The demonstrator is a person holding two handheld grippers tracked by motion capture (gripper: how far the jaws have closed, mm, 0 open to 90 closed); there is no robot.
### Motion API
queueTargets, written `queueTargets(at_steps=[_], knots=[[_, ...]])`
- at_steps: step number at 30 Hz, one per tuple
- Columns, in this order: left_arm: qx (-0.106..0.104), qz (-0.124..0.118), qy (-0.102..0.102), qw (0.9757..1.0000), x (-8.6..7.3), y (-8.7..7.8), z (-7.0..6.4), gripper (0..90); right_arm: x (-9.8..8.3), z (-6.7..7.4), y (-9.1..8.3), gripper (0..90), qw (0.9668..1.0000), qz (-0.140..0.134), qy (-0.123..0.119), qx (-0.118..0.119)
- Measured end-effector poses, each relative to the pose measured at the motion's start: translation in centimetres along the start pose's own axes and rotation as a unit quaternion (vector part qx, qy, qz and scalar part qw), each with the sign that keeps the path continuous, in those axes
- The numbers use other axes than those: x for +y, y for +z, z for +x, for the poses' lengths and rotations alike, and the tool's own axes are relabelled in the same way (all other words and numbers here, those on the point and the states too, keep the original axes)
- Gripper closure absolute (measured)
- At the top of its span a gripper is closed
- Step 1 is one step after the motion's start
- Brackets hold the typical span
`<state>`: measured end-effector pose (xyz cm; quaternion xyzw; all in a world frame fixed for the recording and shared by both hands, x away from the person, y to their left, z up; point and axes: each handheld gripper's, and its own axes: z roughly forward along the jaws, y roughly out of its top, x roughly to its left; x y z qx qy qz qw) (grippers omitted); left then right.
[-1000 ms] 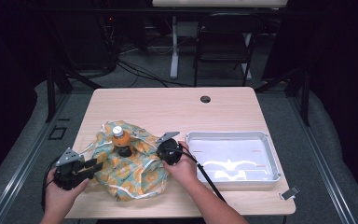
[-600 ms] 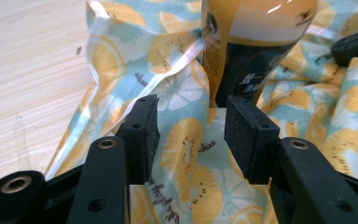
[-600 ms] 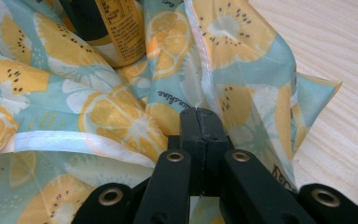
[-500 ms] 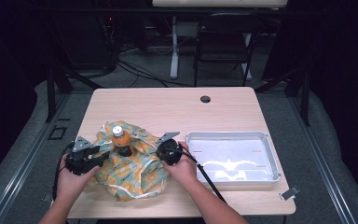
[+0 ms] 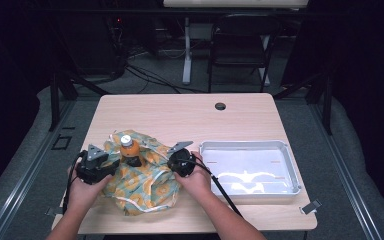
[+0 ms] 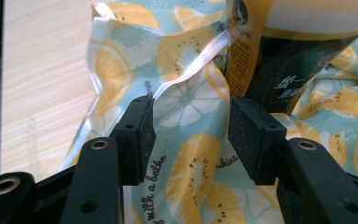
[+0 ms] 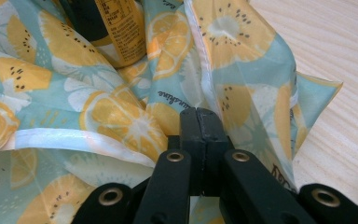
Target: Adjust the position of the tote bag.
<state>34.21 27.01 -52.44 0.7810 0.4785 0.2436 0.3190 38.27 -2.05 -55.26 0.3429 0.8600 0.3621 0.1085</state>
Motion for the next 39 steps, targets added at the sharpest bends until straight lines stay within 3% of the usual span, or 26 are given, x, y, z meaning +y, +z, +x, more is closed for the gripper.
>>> queueTargets(at_steps=[4,9,17,21,32,39], knots=[[-0.002,0.003,0.000,1.0000,0.1,0.3,-0.1,51.0,0.0,0.0,0.0,90.0,1.0000,-0.001,0.000,0.001],[0.024,0.011,0.001,0.9997,0.2,0.8,-0.2,52.7,0.0,0.0,0.0,90.0,1.0000,0.000,0.000,0.001],[0.016,0.019,0.008,0.9997,0.3,1.5,0.4,89.9,0.0,0.0,0.0,90.0,1.0000,0.001,-0.002,0.001],[0.018,0.018,0.006,0.9996,0.3,1.7,1.0,90.0,0.0,0.0,0.0,90.0,1.0000,-0.001,-0.003,0.001],[0.032,0.012,-0.021,0.9992,0.6,1.9,3.2,90.0,-0.1,0.1,0.0,90.0,1.0000,-0.001,-0.005,0.002],[0.046,0.028,-0.039,0.9978,1.1,2.9,5.2,90.0,-0.1,0.0,0.0,90.0,1.0000,0.000,-0.005,0.003]])
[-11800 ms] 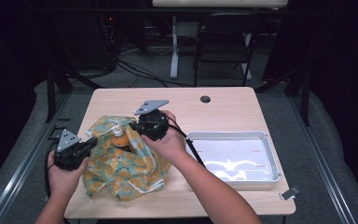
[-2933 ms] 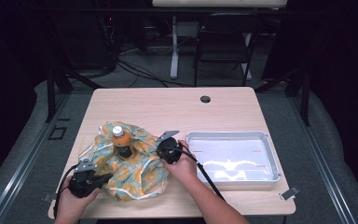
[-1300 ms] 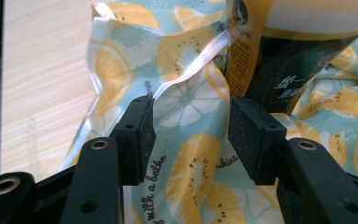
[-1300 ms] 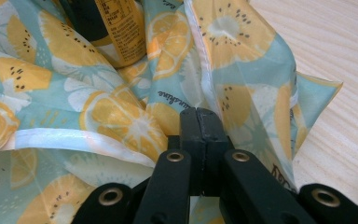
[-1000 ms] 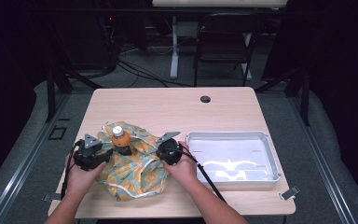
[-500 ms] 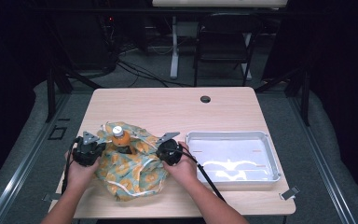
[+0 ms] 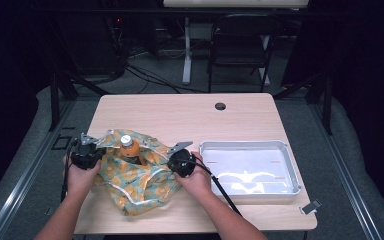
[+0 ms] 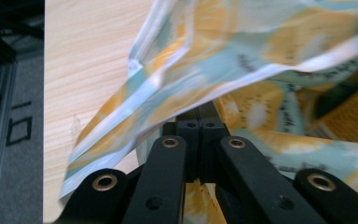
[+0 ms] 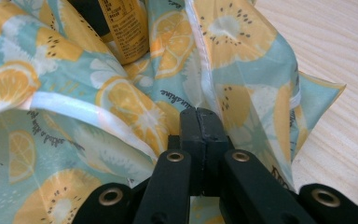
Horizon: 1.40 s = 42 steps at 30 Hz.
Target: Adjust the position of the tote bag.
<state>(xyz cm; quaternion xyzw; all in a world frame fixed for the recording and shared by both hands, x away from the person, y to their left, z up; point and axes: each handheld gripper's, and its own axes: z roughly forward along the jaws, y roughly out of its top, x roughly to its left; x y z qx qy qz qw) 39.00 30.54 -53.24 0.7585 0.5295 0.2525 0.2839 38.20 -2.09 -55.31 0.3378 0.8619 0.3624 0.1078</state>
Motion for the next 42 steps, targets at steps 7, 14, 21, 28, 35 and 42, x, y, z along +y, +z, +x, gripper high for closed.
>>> queueTargets(at_steps=[7,14,21,28,35,42], knots=[[0.008,0.030,-0.022,0.9993,-0.6,1.7,1.4,90.0,0.0,-0.2,0.0,90.0,1.0000,0.001,0.000,-0.002],[-0.001,0.039,-0.028,0.9989,-1.3,1.7,1.8,90.0,0.0,-0.3,0.0,90.0,1.0000,-0.001,0.003,-0.003],[-0.017,0.018,-0.025,0.9994,-1.0,0.4,1.1,79.4,0.2,0.0,-0.3,90.0,0.9999,-0.011,0.007,0.006],[-0.061,0.004,-0.033,0.9976,-1.0,-1.2,0.5,63.9,0.4,0.2,-1.0,88.5,0.9996,-0.023,0.011,0.015],[-0.078,-0.021,-0.013,0.9967,-0.8,-3.3,-0.4,59.3,1.1,0.8,-2.4,84.5,0.9986,-0.045,0.004,0.026],[-0.093,-0.046,-0.002,0.9946,0.0,-5.5,-1.0,58.6,1.7,1.4,-3.7,79.0,0.9973,-0.064,-0.001,0.035]])
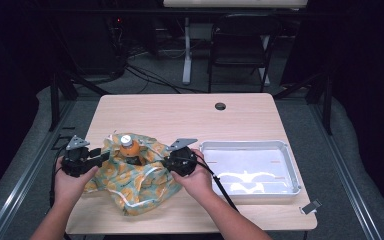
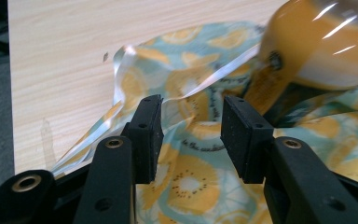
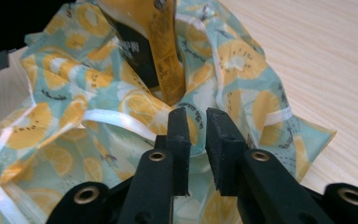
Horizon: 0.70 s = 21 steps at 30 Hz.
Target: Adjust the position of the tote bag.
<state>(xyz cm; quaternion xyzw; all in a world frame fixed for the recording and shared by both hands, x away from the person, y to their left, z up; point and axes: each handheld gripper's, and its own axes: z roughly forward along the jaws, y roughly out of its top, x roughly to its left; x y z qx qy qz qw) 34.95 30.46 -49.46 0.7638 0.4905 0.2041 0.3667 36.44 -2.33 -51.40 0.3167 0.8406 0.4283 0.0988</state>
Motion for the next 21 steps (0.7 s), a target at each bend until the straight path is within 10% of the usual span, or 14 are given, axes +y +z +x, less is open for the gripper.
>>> queueTargets(at_steps=[13,21], knots=[[0.022,-0.010,0.019,0.9995,1.5,-0.3,0.4,55.2,2.0,-0.1,-1.2,73.7,0.9995,-0.029,-0.007,-0.011],[0.042,0.008,0.013,0.9990,1.4,1.8,1.6,52.2,2.8,-1.7,0.9,54.4,0.9990,-0.016,-0.002,-0.043]])
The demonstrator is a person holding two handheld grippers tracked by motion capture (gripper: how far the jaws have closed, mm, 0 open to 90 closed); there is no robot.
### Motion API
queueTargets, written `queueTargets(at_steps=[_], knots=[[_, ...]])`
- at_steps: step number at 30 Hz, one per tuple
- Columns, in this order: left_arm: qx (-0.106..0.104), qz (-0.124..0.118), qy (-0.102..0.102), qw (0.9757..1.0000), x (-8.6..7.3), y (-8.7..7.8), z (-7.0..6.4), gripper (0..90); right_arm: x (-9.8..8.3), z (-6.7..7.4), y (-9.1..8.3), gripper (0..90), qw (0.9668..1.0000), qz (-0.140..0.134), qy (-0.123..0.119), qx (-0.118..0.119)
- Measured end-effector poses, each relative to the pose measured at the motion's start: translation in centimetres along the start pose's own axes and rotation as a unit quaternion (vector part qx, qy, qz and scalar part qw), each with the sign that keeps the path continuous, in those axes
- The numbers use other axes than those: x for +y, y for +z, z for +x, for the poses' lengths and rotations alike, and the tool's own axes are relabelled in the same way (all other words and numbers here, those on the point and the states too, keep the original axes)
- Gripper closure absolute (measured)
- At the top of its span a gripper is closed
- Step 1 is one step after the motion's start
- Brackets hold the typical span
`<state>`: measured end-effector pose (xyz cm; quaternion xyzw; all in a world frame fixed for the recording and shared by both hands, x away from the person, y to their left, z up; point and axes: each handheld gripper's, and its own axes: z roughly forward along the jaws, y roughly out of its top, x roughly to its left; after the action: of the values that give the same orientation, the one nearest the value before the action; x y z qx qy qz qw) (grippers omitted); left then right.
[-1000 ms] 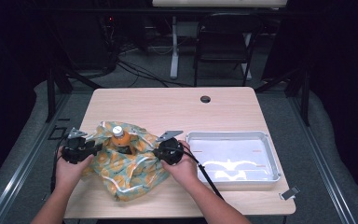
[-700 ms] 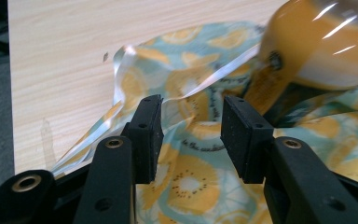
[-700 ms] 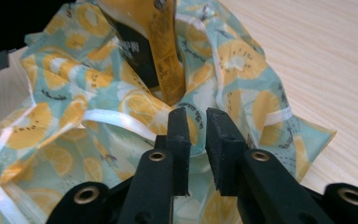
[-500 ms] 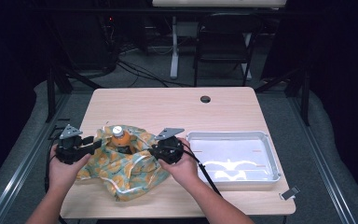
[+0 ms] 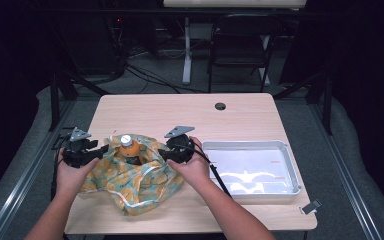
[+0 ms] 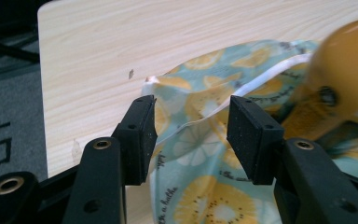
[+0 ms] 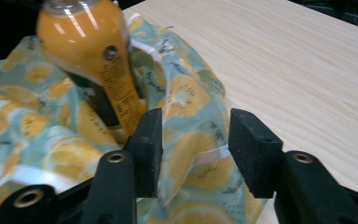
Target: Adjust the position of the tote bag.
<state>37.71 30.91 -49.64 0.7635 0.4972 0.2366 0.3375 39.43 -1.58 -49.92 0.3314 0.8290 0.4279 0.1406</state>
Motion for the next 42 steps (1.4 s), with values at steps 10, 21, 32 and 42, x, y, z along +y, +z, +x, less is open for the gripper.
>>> queueTargets(at_steps=[10,21,32,42], knots=[[-0.004,0.012,-0.004,0.9999,-0.2,1.7,0.3,53.9,0.2,-1.0,2.0,70.8,0.9992,0.038,0.013,0.002],[-0.002,0.016,-0.005,0.9999,-0.2,2.2,0.0,54.8,-0.2,-1.9,2.7,90.0,0.9980,0.060,0.010,-0.017],[-0.008,0.016,-0.005,0.9998,-0.2,2.4,-0.3,54.8,-0.9,-4.0,2.7,90.0,0.9957,0.072,0.023,-0.053],[-0.006,0.020,-0.010,0.9997,-0.1,2.8,-0.5,55.0,-1.6,-6.0,2.3,90.0,0.9934,0.073,0.049,-0.073]])
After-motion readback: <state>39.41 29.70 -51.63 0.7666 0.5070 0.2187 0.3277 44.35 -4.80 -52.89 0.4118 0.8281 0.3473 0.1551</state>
